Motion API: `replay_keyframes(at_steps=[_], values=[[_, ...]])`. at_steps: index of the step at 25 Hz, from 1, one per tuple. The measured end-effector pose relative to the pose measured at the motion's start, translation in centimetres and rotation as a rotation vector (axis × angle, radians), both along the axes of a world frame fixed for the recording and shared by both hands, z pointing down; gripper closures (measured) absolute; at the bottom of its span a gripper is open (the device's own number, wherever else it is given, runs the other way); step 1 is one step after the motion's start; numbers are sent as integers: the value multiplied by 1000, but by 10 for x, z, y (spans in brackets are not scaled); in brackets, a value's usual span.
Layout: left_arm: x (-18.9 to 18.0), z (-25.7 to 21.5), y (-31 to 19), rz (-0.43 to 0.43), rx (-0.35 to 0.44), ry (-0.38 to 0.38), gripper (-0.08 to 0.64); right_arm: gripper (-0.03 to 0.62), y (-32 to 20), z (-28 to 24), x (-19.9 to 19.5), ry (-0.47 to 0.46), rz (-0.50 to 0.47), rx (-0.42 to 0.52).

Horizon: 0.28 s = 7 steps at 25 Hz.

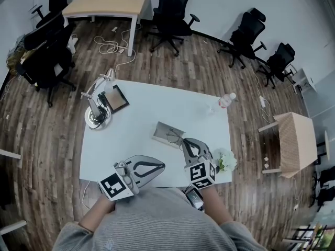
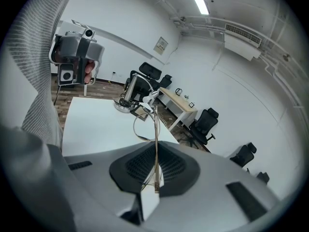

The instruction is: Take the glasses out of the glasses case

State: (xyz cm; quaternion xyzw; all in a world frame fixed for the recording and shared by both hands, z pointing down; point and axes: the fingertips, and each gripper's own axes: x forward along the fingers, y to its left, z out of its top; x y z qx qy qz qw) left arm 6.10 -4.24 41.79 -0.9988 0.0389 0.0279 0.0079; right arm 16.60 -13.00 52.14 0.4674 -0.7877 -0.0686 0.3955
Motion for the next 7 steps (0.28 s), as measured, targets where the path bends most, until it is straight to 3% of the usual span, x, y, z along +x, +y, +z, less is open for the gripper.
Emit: replay_keyframes(at_steps=[7], values=[[-1,-1,-2,0,1,-6,548,568,-1,0,1,5,1,-5]])
